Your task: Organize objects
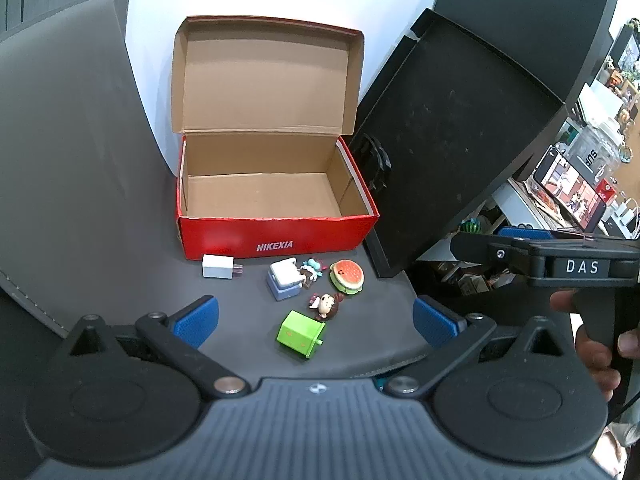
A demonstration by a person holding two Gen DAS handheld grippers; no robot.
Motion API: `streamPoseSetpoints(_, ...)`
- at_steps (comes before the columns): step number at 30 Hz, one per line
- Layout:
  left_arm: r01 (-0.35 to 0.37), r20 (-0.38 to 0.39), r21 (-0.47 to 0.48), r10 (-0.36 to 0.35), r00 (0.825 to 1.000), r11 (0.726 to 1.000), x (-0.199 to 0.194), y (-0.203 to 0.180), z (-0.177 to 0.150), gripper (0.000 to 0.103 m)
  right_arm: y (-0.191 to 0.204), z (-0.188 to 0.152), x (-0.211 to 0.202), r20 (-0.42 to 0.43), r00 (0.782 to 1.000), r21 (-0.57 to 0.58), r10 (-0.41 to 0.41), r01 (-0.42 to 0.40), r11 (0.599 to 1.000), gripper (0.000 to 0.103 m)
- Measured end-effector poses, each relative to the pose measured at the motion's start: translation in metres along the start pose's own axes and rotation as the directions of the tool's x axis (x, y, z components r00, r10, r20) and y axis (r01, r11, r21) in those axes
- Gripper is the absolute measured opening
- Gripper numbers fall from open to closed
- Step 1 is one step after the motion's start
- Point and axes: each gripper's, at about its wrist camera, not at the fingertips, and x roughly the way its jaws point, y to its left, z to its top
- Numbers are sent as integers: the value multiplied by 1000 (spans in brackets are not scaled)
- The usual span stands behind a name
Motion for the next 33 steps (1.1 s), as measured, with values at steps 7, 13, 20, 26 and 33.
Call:
streamPoseSetpoints(7,4,-6,-2,-4,1000,1000,2,-1,-1,102,0,0,1,-7,1000,-1,-10,10,1000,103)
streamPoseSetpoints(13,9,-14,-3,-9,1000,1000,6,-3,-2,102,0,-1,1,-14,1000,3,-16,16,1000,103)
streamPoseSetpoints(20,9,-25,-8,-9,1000,1000,11,-4,-5,102,-4,-6,3,-29,999,0,-25,25,1000,103)
streamPoseSetpoints(26,16,-37,5,-16,999,1000,13,-4,-6,102,-7,-9,3,-33,999,9,-25,26,1000,103)
streamPoseSetpoints(33,22,-45,6,-22,999,1000,16,-4,-7,102,-9,-9,4,-35,999,9,-32,33,999,103)
